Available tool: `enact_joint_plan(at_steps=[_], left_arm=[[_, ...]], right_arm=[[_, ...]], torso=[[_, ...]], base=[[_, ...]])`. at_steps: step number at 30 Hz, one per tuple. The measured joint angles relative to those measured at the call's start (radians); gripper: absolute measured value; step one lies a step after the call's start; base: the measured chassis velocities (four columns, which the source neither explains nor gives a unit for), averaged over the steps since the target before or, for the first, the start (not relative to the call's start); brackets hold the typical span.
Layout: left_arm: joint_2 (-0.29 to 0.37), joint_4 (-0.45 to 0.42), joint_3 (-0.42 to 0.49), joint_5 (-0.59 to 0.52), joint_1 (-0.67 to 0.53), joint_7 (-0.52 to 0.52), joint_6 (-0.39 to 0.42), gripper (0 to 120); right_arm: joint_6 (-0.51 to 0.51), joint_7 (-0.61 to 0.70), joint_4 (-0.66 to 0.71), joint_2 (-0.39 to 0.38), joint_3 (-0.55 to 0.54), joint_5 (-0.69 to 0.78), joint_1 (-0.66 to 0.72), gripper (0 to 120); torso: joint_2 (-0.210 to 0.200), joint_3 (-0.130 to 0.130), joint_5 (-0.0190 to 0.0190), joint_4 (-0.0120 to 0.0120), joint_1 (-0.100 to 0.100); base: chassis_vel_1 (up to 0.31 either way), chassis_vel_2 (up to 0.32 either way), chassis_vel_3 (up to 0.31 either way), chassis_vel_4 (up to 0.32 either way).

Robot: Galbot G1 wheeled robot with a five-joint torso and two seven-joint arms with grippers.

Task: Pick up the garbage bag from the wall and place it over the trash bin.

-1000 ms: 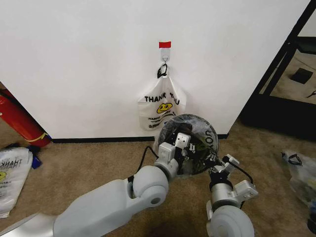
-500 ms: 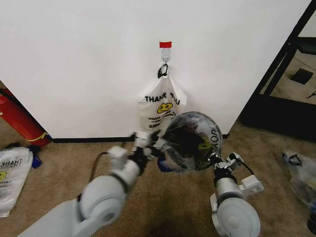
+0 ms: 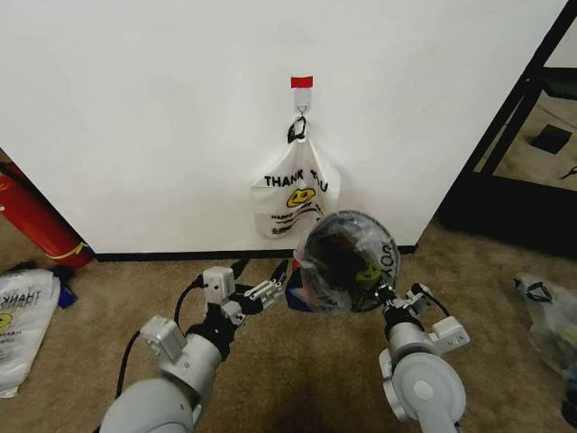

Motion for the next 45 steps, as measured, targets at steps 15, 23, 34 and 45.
enact_joint_plan(at_steps=[15,23,34,45], left_arm=[[-0.11,-0.007,-0.032,0.1,0.118,0.002,-0.02,100],[-0.149,-0.012,-0.066,0.073,0.107,-0.007,0.007,100],[-0.158,-0.024,-0.062,0.075,0.133,-0.006,0.007,100],[-0.158,-0.028,-0.055,0.094,0.143,-0.004,0.006,100]], right_arm=[[-0.054,-0.032,-0.21,-0.003,-0.091,0.005,0.173,0],[-0.069,-0.02,-0.237,0.012,-0.099,0.001,0.183,12],[-0.033,-0.083,-0.234,0.019,-0.095,-0.038,0.128,53],[0.01,-0.208,-0.184,-0.017,-0.077,-0.06,0.075,93]], torso=[[0.0,0.0,0.0,0.0003,0.0],[0.0,0.0,0.0,0.0001,0.0],[0.0,0.0,0.0,0.0001,0.0],[0.0,0.0,0.0001,0.0001,0.0]], base=[[0.0,0.0,0.0,0.0],[0.0,0.0,0.0,0.0],[0.0,0.0,0.0,0.0],[0.0,0.0,0.0,0.0]])
